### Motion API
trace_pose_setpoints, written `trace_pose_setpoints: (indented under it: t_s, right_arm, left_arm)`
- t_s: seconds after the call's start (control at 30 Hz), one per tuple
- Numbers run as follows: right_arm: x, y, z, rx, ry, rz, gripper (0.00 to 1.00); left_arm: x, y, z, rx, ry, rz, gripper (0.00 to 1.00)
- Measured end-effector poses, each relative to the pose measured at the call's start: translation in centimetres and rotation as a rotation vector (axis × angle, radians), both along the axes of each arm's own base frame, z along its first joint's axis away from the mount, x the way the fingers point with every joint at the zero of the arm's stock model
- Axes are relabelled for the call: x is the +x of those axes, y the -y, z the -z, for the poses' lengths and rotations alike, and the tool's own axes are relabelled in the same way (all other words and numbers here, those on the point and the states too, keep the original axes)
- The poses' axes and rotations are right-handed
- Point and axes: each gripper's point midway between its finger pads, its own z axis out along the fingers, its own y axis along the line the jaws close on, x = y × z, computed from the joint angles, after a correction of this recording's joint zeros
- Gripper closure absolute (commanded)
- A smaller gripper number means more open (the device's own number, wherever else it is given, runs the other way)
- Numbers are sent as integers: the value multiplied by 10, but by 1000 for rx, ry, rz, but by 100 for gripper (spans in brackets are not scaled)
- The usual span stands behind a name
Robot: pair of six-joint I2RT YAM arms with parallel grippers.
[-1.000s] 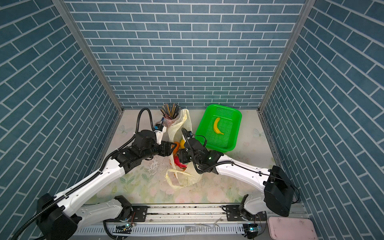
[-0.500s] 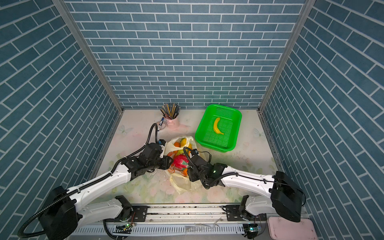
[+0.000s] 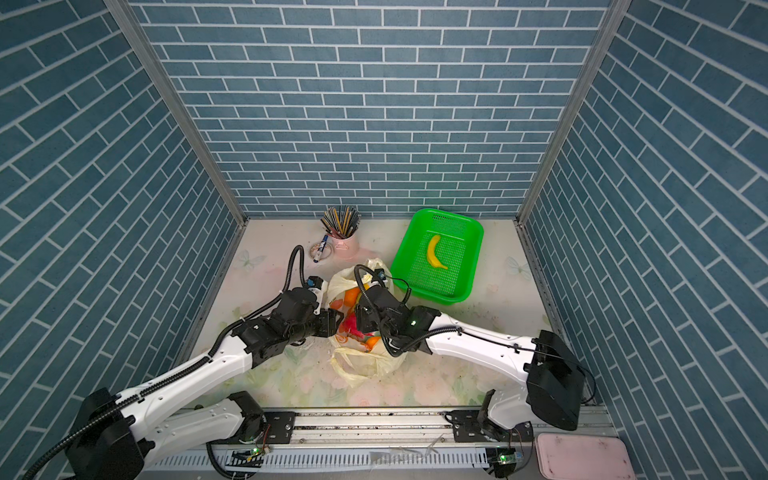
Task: Untie the knot of the plastic bag and take out the fruit
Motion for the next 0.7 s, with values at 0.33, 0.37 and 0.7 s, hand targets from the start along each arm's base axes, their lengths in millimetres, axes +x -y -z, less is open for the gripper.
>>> trace_pose_setpoints:
  t_s: [0.33, 0.37, 0.7]
  right_arm:
    - [0, 2, 2, 50, -60, 34, 35]
    - [-3, 5, -2, 64, -61, 29, 35]
    - [-36, 63, -16, 170, -98, 83, 35]
  left_arm:
    - [-25, 15, -91, -220, 177, 32, 41]
    - [-32, 23, -104, -247, 198, 54, 41]
    - [-46, 98, -131, -168, 226, 170, 41]
